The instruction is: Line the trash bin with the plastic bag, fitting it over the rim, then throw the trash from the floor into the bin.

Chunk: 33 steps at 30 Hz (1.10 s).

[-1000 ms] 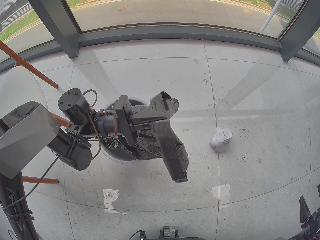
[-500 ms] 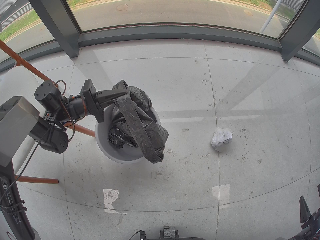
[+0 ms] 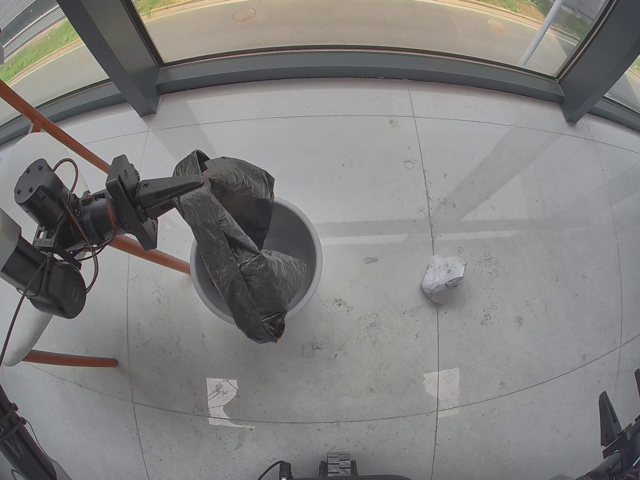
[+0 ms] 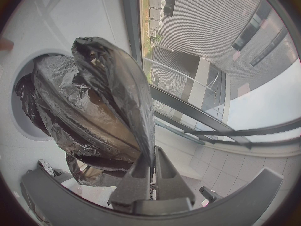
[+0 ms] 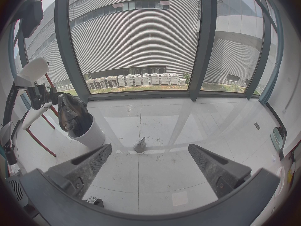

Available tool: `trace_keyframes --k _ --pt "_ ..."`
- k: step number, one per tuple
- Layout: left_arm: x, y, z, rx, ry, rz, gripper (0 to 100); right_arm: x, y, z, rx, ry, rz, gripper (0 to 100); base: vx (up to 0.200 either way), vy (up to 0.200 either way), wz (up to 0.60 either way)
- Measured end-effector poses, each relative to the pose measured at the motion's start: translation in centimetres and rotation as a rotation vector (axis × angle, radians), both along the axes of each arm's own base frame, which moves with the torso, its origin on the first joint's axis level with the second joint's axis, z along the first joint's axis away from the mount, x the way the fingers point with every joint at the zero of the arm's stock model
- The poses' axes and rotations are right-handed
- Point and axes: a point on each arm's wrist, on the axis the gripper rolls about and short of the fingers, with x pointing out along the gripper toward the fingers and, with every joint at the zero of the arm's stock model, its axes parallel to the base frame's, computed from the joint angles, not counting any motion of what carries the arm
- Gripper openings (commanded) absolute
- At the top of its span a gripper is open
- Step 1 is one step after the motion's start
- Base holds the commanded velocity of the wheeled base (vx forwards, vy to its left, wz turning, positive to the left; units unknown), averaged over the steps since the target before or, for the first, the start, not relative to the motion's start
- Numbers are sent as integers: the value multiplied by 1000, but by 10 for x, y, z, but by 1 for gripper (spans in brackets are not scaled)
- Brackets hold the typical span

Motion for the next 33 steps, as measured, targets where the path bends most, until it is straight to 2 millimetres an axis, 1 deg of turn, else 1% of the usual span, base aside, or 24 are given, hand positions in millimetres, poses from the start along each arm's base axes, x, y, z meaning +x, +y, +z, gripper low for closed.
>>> trace_keyframes --k 3,7,11,14,17,20,22,24,29,31,33 --pt "-8 1 -5 12 -89 72 0 0 0 0 0 0 0 100 0 0 0" --pt "-17 -4 -20 11 -171 251 0 0 0 0 0 -3 1 100 0 0 0" --pt "-22 -16 -31 33 -248 441 0 -1 0 0 0 -9 4 100 0 0 0" --pt "-25 -31 -42 119 -286 526 0 -1 0 0 0 -12 5 100 0 0 0" --pt "-26 -44 -56 243 -268 532 0 -1 0 0 -1 -14 5 100 0 0 0" --pt "-29 -55 -70 383 -212 503 0 -1 0 0 -2 -15 5 100 0 0 0" --pt "-29 -61 -74 483 -182 476 0 -1 0 0 -3 -16 5 100 0 0 0" --pt "-30 -64 -75 537 -176 461 0 -1 0 0 -4 -16 5 100 0 0 0" --pt "-28 -72 -67 727 -207 405 0 -1 0 0 -5 -16 5 100 0 0 0" --pt "-26 -76 -60 793 -222 376 0 -1 0 0 -5 -17 4 100 0 0 0" --pt "-24 -81 -47 861 -250 343 0 -1 0 0 -5 -17 3 100 0 0 0"
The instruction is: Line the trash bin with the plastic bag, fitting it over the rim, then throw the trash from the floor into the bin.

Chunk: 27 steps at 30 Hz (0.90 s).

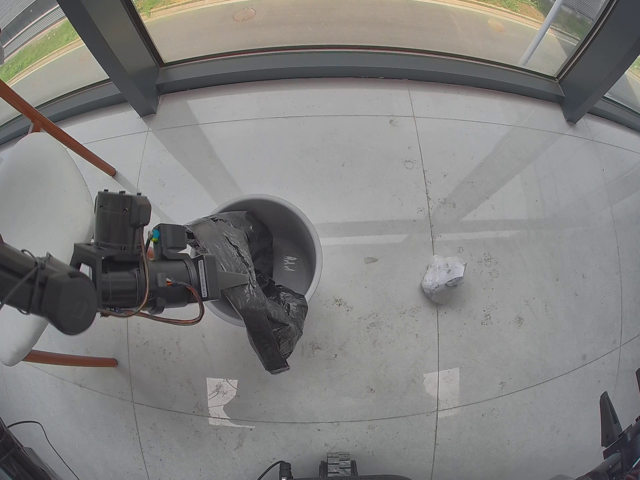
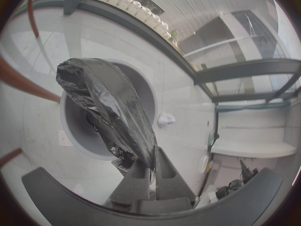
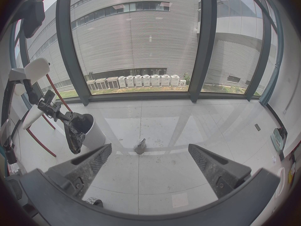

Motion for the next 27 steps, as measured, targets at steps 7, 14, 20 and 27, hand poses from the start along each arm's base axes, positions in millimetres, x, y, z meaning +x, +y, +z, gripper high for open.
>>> trace_keyframes --k 7,14,20,27 --pt "3 -12 41 302 -132 -148 0 0 0 0 4 -5 0 100 0 0 0" --pt "5 -18 58 568 -360 -325 0 3 0 25 56 -52 32 100 0 0 0" --pt "6 -20 61 694 -450 -401 0 23 1 64 178 19 120 100 0 0 0" --pt "7 -22 57 843 -547 -515 0 71 10 114 285 150 220 100 0 0 0"
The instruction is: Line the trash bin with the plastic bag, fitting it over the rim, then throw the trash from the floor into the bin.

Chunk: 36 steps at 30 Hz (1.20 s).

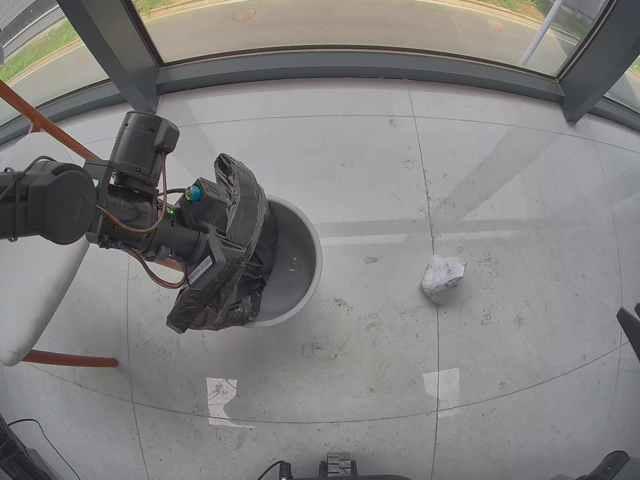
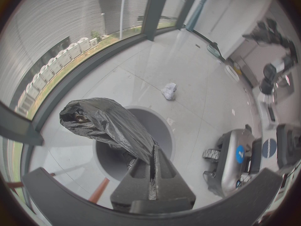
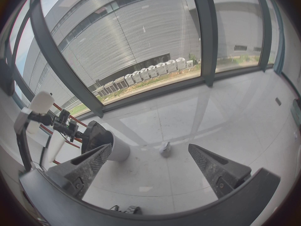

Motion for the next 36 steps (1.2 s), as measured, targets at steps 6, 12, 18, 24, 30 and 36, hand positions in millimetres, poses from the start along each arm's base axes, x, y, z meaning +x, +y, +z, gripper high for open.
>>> trace_keyframes --k 6,12,18,24,30,36 --pt "-2 -2 -6 153 -78 -130 0 60 28 34 78 121 125 100 0 0 0" --pt "-5 -5 -13 280 -138 -252 0 118 77 45 115 244 249 100 0 0 0" --pt "-10 -13 -18 375 -185 -365 0 171 141 43 131 331 350 100 0 0 0" --pt "-16 -25 -22 417 -204 -430 0 200 192 31 119 376 410 100 0 0 0" --pt "-18 -30 -23 434 -207 -441 0 220 218 23 111 382 419 100 0 0 0" --pt "-19 -32 -24 438 -206 -447 0 231 236 13 90 413 428 100 0 0 0"
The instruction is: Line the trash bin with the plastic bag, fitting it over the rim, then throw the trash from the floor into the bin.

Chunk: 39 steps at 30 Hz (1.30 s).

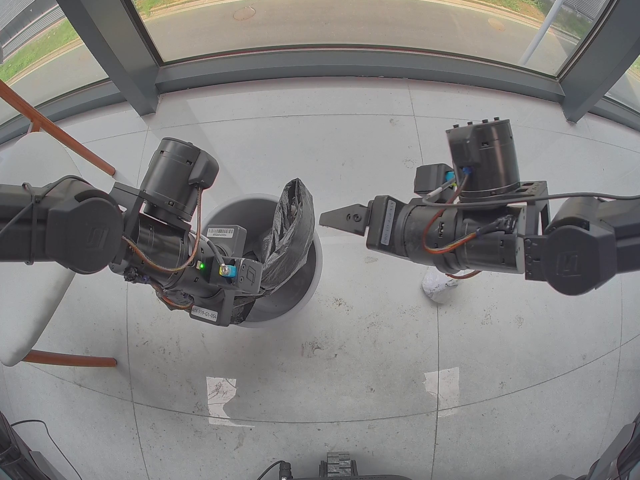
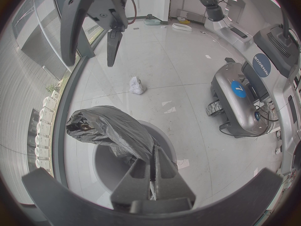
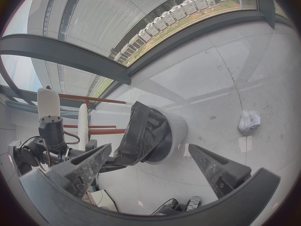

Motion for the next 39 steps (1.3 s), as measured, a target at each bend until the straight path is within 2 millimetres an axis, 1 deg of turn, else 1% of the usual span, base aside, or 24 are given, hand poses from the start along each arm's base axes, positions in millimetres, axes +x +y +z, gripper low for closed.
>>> trace_keyframes --k 3,12,16,22,26,32,39 --pt "-1 -2 0 1 1 -6 0 5 6 -1 -14 16 3 100 0 0 0" --pt "-3 -5 0 0 -3 -13 0 20 25 8 -18 21 12 100 0 0 0" --pt "-1 -7 2 -18 -37 -11 0 25 33 5 -28 31 20 100 0 0 0" --pt "0 -9 1 -18 -40 -12 0 33 43 -2 -50 48 19 100 0 0 0" --pt "-1 -9 0 -15 -37 -11 0 35 44 -8 -90 92 16 100 0 0 0" --pt "0 -9 -2 -11 -44 2 0 41 38 -11 -118 126 -4 100 0 0 0" --pt "1 -8 -7 -55 -51 97 0 48 28 -17 -151 125 -62 100 0 0 0"
